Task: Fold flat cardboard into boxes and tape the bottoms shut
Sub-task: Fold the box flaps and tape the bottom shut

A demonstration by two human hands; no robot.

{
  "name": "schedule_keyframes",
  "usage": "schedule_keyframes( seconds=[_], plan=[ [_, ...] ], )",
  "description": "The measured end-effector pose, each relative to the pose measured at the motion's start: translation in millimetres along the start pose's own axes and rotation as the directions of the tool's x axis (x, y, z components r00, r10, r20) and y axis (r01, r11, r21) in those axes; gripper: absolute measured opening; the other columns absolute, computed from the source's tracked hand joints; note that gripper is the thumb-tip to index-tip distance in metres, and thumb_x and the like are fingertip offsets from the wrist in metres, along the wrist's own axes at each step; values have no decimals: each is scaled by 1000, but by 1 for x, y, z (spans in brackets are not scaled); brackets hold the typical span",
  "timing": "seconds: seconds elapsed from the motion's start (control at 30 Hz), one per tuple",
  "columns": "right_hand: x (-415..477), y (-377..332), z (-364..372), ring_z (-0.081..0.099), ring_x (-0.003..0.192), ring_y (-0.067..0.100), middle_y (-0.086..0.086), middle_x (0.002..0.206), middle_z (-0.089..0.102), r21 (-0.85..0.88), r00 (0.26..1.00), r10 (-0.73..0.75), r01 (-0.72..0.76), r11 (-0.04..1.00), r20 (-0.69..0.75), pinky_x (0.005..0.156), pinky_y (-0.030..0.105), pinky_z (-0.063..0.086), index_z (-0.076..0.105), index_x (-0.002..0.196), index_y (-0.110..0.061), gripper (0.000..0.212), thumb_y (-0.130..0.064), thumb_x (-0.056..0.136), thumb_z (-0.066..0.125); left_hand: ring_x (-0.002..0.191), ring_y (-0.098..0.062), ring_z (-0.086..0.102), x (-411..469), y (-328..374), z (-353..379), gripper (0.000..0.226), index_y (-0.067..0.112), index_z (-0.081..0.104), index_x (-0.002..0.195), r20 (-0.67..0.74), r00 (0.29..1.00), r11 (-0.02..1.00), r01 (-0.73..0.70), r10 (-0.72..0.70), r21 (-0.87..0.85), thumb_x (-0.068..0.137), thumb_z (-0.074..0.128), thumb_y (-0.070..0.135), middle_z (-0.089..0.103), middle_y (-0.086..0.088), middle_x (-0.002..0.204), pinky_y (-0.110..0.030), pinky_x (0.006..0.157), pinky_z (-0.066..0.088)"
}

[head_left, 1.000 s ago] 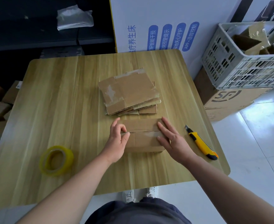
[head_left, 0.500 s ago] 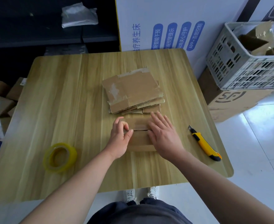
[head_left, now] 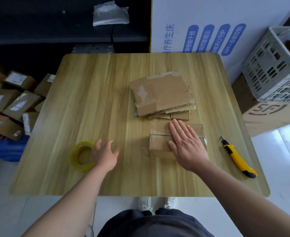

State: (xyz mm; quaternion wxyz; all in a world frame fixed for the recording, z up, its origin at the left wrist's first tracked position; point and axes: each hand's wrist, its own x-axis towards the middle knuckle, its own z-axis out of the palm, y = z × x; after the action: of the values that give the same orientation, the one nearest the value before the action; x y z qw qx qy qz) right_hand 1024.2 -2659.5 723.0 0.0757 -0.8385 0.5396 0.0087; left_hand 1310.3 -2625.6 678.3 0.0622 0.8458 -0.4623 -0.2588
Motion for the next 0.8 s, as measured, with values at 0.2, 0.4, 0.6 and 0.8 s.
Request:
schedule_keyframes(
  seconds=[0.2, 0.4, 0.6, 0.8],
  plan=[
    [0, -1, 0, -14, 147, 12, 1, 161, -6, 1, 1000, 7, -7, 1000, 5, 120, 33, -6, -1, 153, -16, 63, -48, 99, 4, 137, -35, 32, 18, -56, 11, 48, 21, 45, 141, 176, 962, 962, 169, -209, 214, 97, 46, 40, 30, -14, 151, -47, 113, 27],
    [0, 1, -1, -18, 146, 10, -3, 160, -11, 21, 1000, 2, -3, 1000, 25, 119, 30, -11, -5, 154, -19, 66, -52, 97, -1, 96, -32, 63, 8, -47, -6, 22, 21, 74, 106, -75, 996, 992, 45, -54, -114, 89, 62, 11, 69, -12, 110, -34, 82, 47],
    [5, 5, -3, -20, 144, 4, -10, 158, -13, 103, 999, 1, -5, 995, 38, 115, 23, -18, -3, 154, -24, 71, -59, 92, 1, 68, -9, 54, -19, 19, -46, 27, 20, 62, 71, -101, 975, 697, -212, 197, -685, 82, 68, -3, 61, -1, 73, -22, 65, 43],
    [8, 8, -6, -16, 144, 2, -14, 157, -11, 210, 998, 7, -20, 978, 66, 116, 22, -15, 1, 154, -27, 62, -47, 102, 28, 61, 2, 51, -54, 81, -92, 29, 13, 53, 68, -162, 898, 393, -334, 410, -857, 81, 66, -10, 57, 15, 60, -9, 65, 44]
  ],
)
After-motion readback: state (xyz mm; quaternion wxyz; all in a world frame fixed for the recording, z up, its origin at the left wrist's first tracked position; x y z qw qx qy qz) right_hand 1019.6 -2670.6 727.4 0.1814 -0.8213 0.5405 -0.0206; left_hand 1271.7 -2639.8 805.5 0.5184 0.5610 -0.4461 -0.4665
